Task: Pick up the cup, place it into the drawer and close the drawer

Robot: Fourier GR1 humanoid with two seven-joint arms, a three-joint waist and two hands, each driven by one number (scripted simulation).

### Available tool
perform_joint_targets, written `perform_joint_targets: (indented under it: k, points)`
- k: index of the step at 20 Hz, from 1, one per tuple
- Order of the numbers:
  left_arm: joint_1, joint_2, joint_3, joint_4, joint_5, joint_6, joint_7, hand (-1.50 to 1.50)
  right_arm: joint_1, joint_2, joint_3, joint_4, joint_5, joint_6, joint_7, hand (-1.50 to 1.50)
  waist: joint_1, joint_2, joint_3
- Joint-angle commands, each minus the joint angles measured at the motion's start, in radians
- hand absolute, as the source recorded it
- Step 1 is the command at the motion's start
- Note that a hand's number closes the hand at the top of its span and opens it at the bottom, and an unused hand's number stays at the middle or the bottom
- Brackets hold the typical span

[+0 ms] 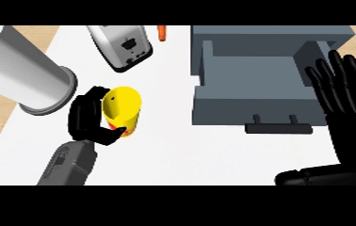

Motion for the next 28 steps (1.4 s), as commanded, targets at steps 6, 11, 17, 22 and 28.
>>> perform_joint_targets:
  k: [6,11,17,22,28]
  points:
    - [-0.064,-0.068,-0.074,-0.391,0.023,0.166,0.355,1.5,-0.01,-0.019,-0.031,0.03,-0.022,0.02,-0.012,-1.5,-0.004,0.002,0.0]
    - [-0.231,-0.026,-0.004,-0.317,0.027,0.178,0.429,1.5,0.031,0.003,-0.01,-0.035,0.007,0.002,-0.018,-1.5,-0.014,0.005,-0.001]
    - [-0.353,-0.088,-0.072,-0.441,-0.06,0.353,0.597,1.5,-0.052,-0.029,-0.052,0.081,-0.006,0.021,-0.045,-1.5,-0.01,0.005,-0.001]
    - [-0.468,-0.101,-0.068,-0.338,-0.11,0.385,0.635,1.5,-0.003,-0.007,-0.018,0.033,-0.006,0.023,-0.029,-1.5,-0.013,0.005,-0.001]
    - [-0.637,-0.123,-0.056,-0.131,-0.118,0.38,0.631,1.5,-0.024,-0.028,-0.056,0.096,-0.016,0.04,-0.059,-1.5,-0.02,0.008,-0.001]
